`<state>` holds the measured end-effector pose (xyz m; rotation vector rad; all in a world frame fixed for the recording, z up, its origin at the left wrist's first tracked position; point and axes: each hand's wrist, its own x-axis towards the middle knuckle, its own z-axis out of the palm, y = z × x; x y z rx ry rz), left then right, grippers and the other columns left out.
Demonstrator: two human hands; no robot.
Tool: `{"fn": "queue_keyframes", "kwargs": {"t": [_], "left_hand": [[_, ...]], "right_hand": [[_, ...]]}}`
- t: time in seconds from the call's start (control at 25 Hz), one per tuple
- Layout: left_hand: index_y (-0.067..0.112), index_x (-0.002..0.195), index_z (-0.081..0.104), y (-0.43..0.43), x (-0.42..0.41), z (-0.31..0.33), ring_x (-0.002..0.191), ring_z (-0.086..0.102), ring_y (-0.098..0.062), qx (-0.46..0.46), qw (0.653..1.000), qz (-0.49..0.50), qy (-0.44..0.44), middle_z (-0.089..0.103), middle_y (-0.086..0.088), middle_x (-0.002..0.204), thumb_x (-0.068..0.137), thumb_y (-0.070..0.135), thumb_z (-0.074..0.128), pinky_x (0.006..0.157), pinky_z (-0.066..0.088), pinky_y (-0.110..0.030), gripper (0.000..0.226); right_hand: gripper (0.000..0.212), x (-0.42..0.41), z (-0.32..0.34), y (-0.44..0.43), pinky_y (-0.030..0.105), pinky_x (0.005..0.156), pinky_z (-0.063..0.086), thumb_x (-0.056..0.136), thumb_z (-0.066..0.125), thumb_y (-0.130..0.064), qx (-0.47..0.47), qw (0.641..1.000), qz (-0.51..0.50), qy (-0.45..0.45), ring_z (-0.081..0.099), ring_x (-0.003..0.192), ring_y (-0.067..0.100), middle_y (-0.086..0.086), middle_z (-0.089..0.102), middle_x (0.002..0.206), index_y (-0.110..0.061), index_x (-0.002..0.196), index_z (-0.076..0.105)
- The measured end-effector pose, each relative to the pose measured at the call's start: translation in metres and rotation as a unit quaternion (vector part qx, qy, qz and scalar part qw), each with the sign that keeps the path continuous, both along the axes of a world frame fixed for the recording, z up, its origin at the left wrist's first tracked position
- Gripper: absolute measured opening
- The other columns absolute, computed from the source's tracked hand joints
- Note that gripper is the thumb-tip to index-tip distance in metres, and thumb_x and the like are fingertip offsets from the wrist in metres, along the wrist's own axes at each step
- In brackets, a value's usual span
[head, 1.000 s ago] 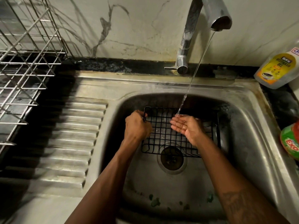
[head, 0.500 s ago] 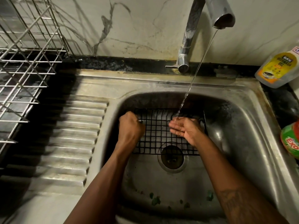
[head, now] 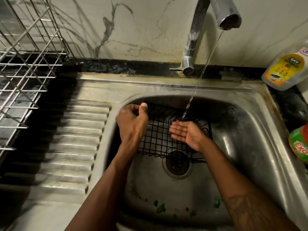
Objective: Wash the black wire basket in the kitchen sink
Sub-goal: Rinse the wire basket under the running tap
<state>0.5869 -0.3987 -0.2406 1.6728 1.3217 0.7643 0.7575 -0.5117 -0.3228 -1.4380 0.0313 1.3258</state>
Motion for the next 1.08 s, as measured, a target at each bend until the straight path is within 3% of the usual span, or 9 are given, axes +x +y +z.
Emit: {"fn": "queue_keyframes", "kwargs": {"t": [0.08, 0.16, 0.24, 0.4, 0.56, 0.68, 0.84, 0.96, 1.08], "left_hand": [[0.019, 0.07, 0.07, 0.002, 0.0, 0.002, 0.051, 0.064, -0.017, -0.028, 0.998, 0.028, -0.058, 0.067, 0.002, 0.056, 0.09, 0.048, 0.064, 0.06, 0.061, -0.047, 0.035], [0.018, 0.067, 0.071, 0.002, 0.0, 0.005, 0.049, 0.059, -0.016, -0.029, 0.995, 0.042, -0.086, 0.065, 0.0, 0.054, 0.091, 0.041, 0.068, 0.059, 0.06, -0.045, 0.034], [0.017, 0.064, 0.069, 0.001, 0.001, 0.008, 0.049, 0.058, -0.014, -0.017, 0.994, 0.047, -0.101, 0.064, 0.001, 0.053, 0.09, 0.038, 0.07, 0.058, 0.058, -0.04, 0.034], [0.015, 0.063, 0.066, -0.003, 0.004, 0.018, 0.05, 0.057, -0.01, 0.009, 0.993, 0.038, -0.113, 0.061, 0.002, 0.052, 0.091, 0.036, 0.071, 0.059, 0.053, -0.03, 0.035], [0.016, 0.063, 0.067, -0.004, 0.002, 0.019, 0.048, 0.055, -0.007, 0.013, 0.993, 0.054, -0.107, 0.06, 0.006, 0.05, 0.09, 0.038, 0.071, 0.057, 0.052, -0.029, 0.035], [0.019, 0.062, 0.066, -0.003, -0.001, 0.015, 0.048, 0.055, -0.005, 0.006, 0.994, 0.047, -0.102, 0.059, 0.009, 0.049, 0.091, 0.038, 0.071, 0.056, 0.049, -0.027, 0.035], [0.015, 0.068, 0.064, -0.004, -0.004, 0.014, 0.05, 0.052, -0.003, 0.005, 0.995, 0.043, -0.086, 0.059, 0.008, 0.054, 0.093, 0.038, 0.066, 0.056, 0.048, -0.022, 0.034], [0.013, 0.074, 0.064, -0.005, -0.005, 0.012, 0.053, 0.055, -0.001, 0.005, 0.997, 0.06, -0.053, 0.062, 0.006, 0.061, 0.096, 0.036, 0.062, 0.052, 0.039, -0.007, 0.032], [0.015, 0.081, 0.063, -0.01, -0.002, 0.006, 0.065, 0.06, -0.006, 0.01, 0.998, 0.058, -0.028, 0.066, 0.002, 0.07, 0.098, 0.037, 0.057, 0.06, 0.042, -0.014, 0.029]], "right_hand": [[0.025, 0.0, 0.009, -0.007, 0.034, 0.072, 0.059, 0.097, 0.053, -0.02, -0.08, 0.978, 0.188, -0.05, 0.073, 0.082, 0.023, 0.015, 0.076, 0.094, -0.003, 0.1, 0.071], [0.024, -0.005, 0.019, -0.007, 0.029, 0.063, 0.055, 0.094, 0.056, -0.021, -0.162, 0.919, 0.337, -0.127, 0.072, 0.068, 0.021, 0.013, 0.076, 0.083, -0.003, 0.092, 0.072], [0.023, -0.004, 0.011, 0.0, 0.028, 0.056, 0.053, 0.096, 0.058, -0.02, -0.176, 0.913, 0.28, -0.241, 0.066, 0.054, 0.018, 0.012, 0.073, 0.071, -0.004, 0.084, 0.07], [0.013, 0.001, -0.013, 0.011, 0.032, 0.051, 0.056, 0.1, 0.058, -0.019, -0.099, 0.932, -0.021, -0.348, 0.061, 0.046, 0.01, 0.009, 0.065, 0.073, -0.009, 0.1, 0.066], [0.023, -0.003, -0.002, 0.004, 0.033, 0.056, 0.054, 0.098, 0.053, -0.018, -0.187, 0.95, 0.117, -0.219, 0.064, 0.052, 0.022, 0.013, 0.065, 0.069, -0.006, 0.082, 0.063], [0.017, -0.004, 0.018, -0.006, 0.035, 0.058, 0.059, 0.088, 0.057, -0.01, -0.231, 0.925, 0.249, -0.168, 0.071, 0.063, 0.03, 0.018, 0.071, 0.076, 0.003, 0.083, 0.067], [0.015, -0.012, 0.007, 0.005, 0.037, 0.053, 0.06, 0.101, 0.055, -0.016, -0.163, 0.948, 0.017, -0.273, 0.065, 0.059, 0.023, 0.012, 0.066, 0.073, -0.006, 0.097, 0.066], [0.011, -0.014, -0.01, 0.009, 0.041, 0.061, 0.063, 0.098, 0.059, -0.02, -0.181, 0.894, 0.078, -0.401, 0.065, 0.062, 0.019, 0.009, 0.069, 0.075, -0.015, 0.091, 0.066], [0.01, -0.008, -0.006, 0.004, 0.026, 0.051, 0.058, 0.095, 0.067, -0.011, -0.152, 0.945, 0.028, -0.287, 0.063, 0.059, 0.015, 0.011, 0.069, 0.078, -0.005, 0.103, 0.066]]}}
